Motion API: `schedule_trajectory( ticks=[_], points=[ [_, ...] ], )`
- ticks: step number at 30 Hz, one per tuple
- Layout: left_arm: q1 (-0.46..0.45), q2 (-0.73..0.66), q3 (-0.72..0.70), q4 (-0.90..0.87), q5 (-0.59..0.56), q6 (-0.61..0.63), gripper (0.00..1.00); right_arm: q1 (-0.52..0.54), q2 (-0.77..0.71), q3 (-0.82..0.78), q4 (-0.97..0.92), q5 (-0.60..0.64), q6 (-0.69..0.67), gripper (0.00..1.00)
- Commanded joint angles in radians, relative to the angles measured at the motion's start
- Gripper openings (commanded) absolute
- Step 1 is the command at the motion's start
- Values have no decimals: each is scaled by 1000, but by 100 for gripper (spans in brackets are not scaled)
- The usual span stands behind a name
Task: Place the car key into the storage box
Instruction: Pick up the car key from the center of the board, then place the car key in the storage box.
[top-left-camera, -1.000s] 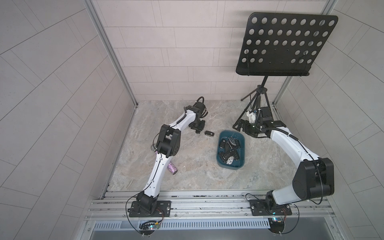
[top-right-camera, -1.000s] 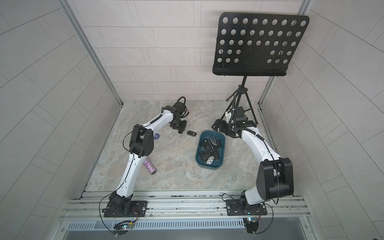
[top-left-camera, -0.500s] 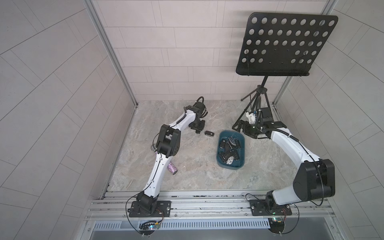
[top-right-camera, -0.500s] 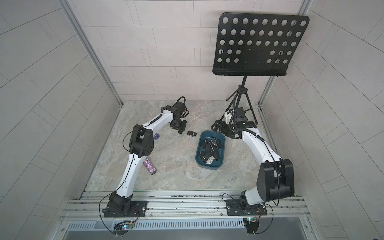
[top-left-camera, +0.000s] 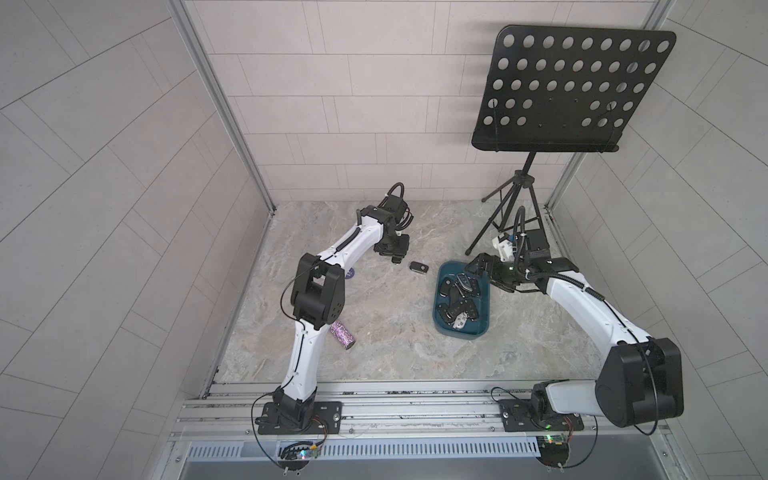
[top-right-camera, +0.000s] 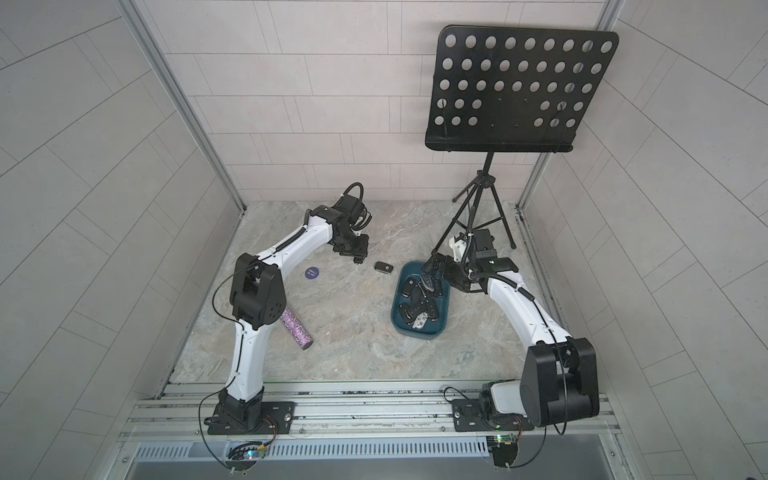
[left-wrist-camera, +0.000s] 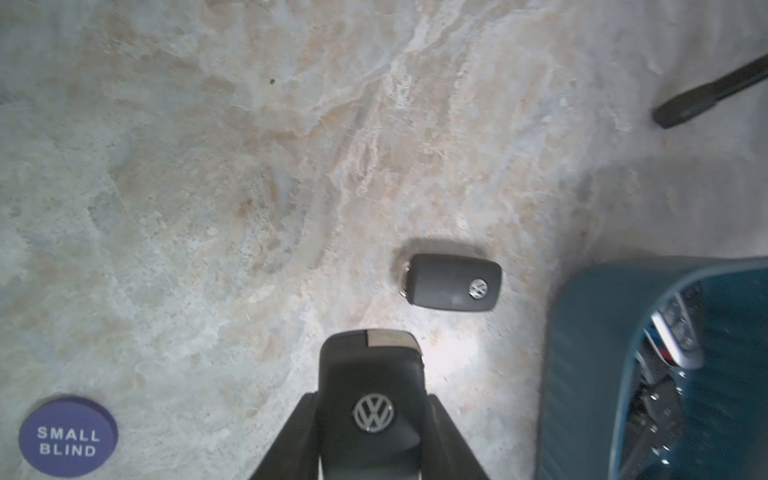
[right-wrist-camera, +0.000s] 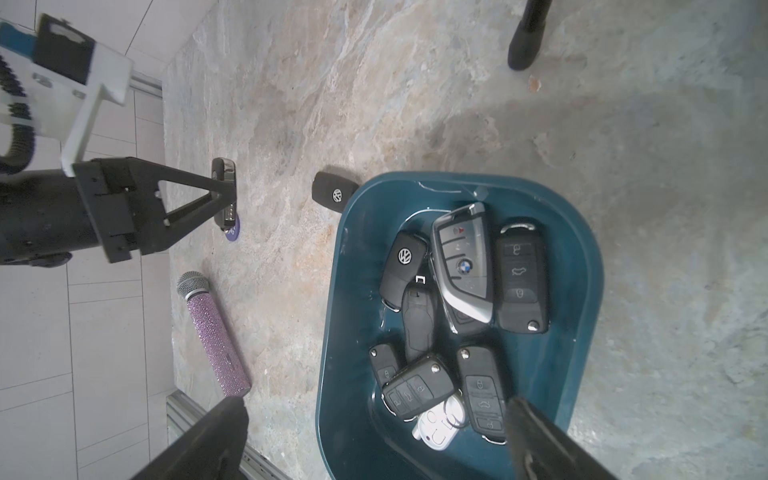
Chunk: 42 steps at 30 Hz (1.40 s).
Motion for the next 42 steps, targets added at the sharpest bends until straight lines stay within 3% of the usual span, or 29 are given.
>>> schedule_trajectory(
  ticks=[1, 7, 14, 27, 42],
  points=[
    [-44, -75, -55, 15, 24, -27, 28, 4, -45, -31, 11, -22, 22, 100],
    [-120, -173, -153, 52, 45, -71, 28, 6, -104, -99, 14, -28, 42, 100],
    [-214, -195, -143, 62, 80, -97, 28, 6, -191, -156, 18, -16, 62, 100],
    [-364, 18, 72, -5, 64, -74, 29, 4, -358, -222, -9, 42, 70, 100],
    [-407, 207, 195, -116, -80, -11, 29, -4, -428, -247, 14, 39, 56, 100]
  ],
)
